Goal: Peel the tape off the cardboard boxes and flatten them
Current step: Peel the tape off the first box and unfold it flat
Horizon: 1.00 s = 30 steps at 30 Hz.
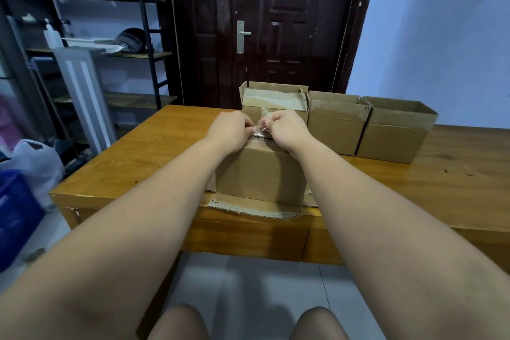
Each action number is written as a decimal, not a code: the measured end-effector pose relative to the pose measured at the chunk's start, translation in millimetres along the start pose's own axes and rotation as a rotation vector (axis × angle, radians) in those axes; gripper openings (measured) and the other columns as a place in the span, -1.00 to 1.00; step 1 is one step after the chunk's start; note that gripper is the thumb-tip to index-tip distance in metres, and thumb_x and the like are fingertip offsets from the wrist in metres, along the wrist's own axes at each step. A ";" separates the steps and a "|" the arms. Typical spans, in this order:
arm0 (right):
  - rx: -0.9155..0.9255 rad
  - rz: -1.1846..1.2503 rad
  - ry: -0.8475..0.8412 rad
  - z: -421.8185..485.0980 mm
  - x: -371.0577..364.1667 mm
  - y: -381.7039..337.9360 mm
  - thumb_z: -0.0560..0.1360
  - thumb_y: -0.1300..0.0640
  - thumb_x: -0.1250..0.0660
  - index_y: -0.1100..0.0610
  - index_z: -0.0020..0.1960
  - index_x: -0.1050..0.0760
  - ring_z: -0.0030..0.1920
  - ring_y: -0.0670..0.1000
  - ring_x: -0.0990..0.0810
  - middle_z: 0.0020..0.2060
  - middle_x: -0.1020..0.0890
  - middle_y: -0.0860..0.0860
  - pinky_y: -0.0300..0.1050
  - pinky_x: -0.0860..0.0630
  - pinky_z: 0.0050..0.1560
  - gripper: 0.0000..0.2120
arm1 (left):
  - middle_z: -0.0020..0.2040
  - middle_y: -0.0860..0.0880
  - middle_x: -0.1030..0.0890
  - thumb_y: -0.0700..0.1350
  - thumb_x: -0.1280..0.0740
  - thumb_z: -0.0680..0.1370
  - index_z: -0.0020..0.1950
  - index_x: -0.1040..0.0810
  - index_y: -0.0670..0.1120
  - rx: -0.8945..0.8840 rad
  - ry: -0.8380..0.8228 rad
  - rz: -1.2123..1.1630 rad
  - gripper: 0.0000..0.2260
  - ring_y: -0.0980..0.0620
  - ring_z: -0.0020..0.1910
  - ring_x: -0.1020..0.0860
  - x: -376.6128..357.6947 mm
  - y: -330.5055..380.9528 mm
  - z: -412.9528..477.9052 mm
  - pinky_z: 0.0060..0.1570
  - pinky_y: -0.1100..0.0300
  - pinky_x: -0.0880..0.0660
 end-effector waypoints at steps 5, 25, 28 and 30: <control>-0.102 0.230 0.090 0.9 4.2 5.7 0.51 0.27 -0.08 0.05 -0.39 -0.52 -0.05 0.08 -0.61 -0.18 -0.69 0.02 0.06 -0.57 0.04 -0.61 | 0.23 -0.05 -0.59 -0.15 -0.18 0.63 0.25 -0.59 -0.08 -0.010 0.042 -0.022 -0.73 -0.05 0.21 -0.52 -3.4 -3.3 -1.4 0.18 0.11 -0.42; -0.167 -0.399 0.031 -12.1 23.3 4.5 0.46 0.19 -0.24 0.10 0.26 -0.38 0.12 0.23 -0.47 0.23 -0.26 0.18 0.07 -0.45 0.23 -0.63 | 0.07 -0.07 -0.59 0.08 -0.32 0.53 0.12 -0.56 -0.08 0.071 -0.067 0.083 -0.71 -0.09 0.04 -0.53 -5.5 8.6 4.6 0.04 0.04 -0.52; -0.149 -0.487 -0.002 -11.3 22.1 4.7 0.49 0.19 -0.32 0.14 0.29 -0.42 0.10 0.22 -0.51 0.28 -0.23 0.18 0.08 -0.48 0.21 -0.63 | 0.27 -0.15 -0.45 -0.14 -0.23 0.56 0.32 -0.46 -0.02 0.118 -0.159 0.148 -0.68 -0.18 0.20 -0.47 -11.8 29.5 8.1 0.14 0.00 -0.45; -0.124 -0.529 -0.007 -12.1 26.4 8.1 0.52 0.24 -0.29 0.17 0.28 -0.44 0.05 0.21 -0.52 0.29 -0.23 0.18 0.03 -0.51 0.15 -0.67 | 0.31 -0.18 -0.35 -0.16 -0.18 0.57 0.39 -0.39 0.03 0.169 -0.183 0.127 -0.62 -0.25 0.26 -0.40 -23.8 41.1 5.6 0.25 -0.08 -0.38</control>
Point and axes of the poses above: each hand's wrist, its own z-axis towards the middle knuckle, its own x-axis out of the back of the hand, y = z × x, the point moved 4 cm from there along z, towards the middle knuckle
